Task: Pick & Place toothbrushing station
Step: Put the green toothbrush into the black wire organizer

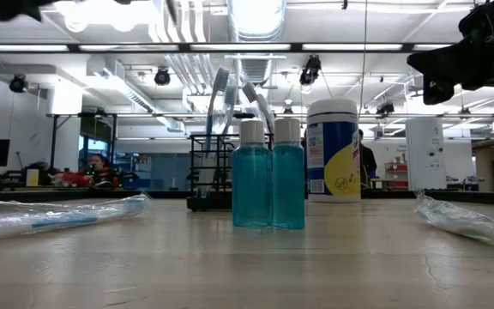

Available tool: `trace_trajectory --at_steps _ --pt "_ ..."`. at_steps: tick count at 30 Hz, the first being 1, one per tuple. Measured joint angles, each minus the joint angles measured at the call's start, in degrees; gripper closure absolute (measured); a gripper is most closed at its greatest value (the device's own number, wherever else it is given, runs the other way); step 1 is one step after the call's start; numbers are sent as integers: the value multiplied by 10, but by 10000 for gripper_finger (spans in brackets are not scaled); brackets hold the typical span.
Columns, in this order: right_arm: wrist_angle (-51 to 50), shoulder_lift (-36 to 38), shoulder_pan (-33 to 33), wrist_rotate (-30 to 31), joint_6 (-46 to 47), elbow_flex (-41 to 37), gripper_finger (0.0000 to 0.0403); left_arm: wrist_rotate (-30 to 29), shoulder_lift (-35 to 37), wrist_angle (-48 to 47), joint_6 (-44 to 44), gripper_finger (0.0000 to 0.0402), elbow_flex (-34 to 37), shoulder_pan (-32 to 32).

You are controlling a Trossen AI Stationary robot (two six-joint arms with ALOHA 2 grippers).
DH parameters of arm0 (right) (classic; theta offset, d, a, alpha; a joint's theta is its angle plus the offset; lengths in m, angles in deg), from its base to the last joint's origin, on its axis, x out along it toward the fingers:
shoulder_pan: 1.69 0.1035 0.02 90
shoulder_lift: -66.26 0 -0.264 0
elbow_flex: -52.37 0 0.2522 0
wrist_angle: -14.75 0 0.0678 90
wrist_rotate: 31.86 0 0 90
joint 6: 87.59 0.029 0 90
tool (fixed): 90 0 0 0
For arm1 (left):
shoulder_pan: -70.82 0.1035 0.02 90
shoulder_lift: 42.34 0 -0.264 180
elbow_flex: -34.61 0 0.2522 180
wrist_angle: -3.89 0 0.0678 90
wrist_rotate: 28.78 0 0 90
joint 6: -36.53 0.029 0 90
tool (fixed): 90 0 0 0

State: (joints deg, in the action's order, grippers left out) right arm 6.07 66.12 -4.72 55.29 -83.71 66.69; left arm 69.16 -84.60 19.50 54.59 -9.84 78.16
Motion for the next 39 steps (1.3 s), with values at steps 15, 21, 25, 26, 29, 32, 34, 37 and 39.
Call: trace_trajectory --at_steps 15,21,25,26,29,32,34,37,39 --pt "0 0 0 0 0 0 394 48 -188 180 -58 380 67 57" --pt "0 0 0 0 -4 0 394 47 -258 257 -76 380 90 57" --pt "0 0 0 0 -4 0 394 47 -307 304 -86 380 106 58" --pt "0 0 0 0 -4 0 394 46 -316 310 -87 380 106 59" --pt "0 0 0 0 -4 0 394 45 -344 320 -87 380 105 61" --pt "-1 0 0 0 -4 0 394 44 -374 324 -86 380 106 62" --pt "-1 0 0 0 -4 0 394 44 -390 337 -82 380 105 63" --pt "-2 0 0 0 -4 0 394 43 -416 338 -76 380 105 65" --pt "-2 0 0 0 -4 0 394 42 -431 344 -76 380 105 65"
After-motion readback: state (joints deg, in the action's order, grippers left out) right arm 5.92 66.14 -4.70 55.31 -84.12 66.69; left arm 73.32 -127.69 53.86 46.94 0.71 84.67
